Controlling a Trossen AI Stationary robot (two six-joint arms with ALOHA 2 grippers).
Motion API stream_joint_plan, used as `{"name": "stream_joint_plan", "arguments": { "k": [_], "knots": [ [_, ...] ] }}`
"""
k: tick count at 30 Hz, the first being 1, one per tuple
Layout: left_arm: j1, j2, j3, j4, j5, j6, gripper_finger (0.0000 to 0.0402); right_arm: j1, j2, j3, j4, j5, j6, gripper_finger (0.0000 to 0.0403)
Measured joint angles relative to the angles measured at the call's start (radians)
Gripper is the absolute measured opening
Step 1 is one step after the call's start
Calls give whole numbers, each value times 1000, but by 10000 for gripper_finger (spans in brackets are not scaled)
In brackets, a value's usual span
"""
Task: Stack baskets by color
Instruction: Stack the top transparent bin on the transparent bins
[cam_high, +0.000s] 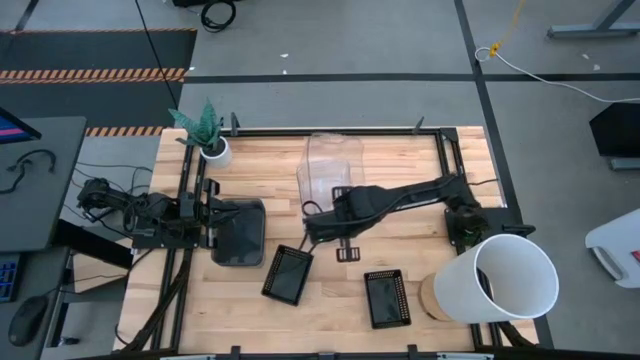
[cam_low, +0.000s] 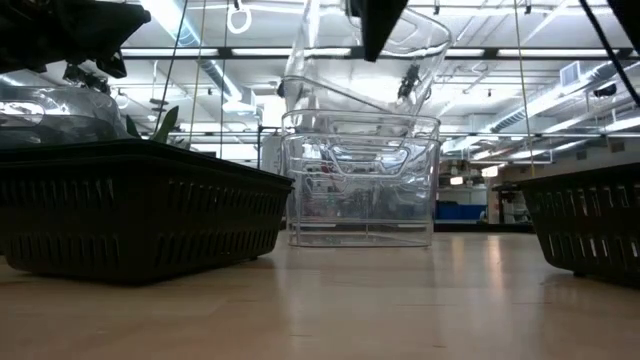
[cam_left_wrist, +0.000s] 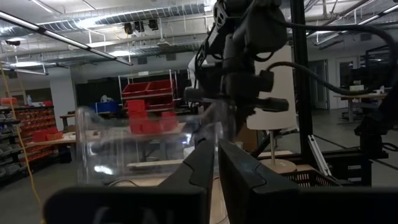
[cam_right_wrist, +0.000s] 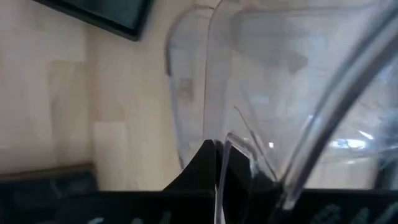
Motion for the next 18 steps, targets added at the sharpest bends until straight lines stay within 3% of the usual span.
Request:
{"name": "stream_joint_plan", "arguments": {
  "k": [6,18],
  "knots": [
    [0,0,0,0,0,0,38,-1,60,59,-1,-54,-20,4],
    [0,0,0,-7,0,0,28,-6,60,-53,3,-77,12,4]
  ]
}}
